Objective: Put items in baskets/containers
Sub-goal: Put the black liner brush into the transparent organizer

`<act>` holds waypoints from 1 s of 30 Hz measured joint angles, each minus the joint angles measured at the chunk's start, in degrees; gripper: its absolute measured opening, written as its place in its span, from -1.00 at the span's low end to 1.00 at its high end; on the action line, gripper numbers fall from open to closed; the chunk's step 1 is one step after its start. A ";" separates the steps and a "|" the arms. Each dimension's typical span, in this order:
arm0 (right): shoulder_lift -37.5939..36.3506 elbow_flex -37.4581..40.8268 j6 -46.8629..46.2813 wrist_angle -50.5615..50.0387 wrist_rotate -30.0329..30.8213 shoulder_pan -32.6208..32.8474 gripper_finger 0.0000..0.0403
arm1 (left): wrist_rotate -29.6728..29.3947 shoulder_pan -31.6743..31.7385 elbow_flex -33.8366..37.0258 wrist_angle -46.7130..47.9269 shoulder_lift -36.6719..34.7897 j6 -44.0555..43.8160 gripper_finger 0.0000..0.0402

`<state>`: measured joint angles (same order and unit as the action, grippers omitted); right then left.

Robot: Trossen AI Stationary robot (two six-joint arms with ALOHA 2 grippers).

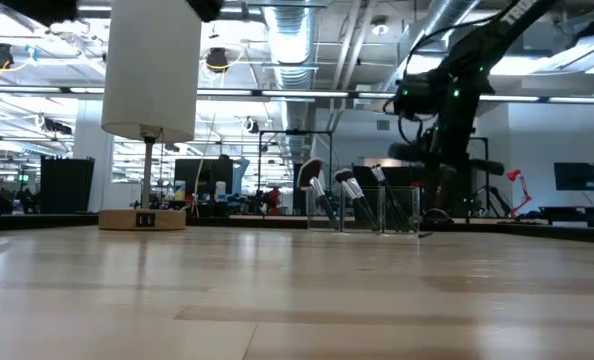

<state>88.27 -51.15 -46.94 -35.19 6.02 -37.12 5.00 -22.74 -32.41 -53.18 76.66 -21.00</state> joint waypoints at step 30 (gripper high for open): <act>7.67 -0.09 -19.25 4.76 -3.40 -3.59 -0.65 | -2.87 -3.63 10.02 0.06 -11.08 0.74 -0.29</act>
<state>95.94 -51.24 -66.19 -30.43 2.63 -40.70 2.13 -26.37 -22.39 -53.12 65.58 -20.25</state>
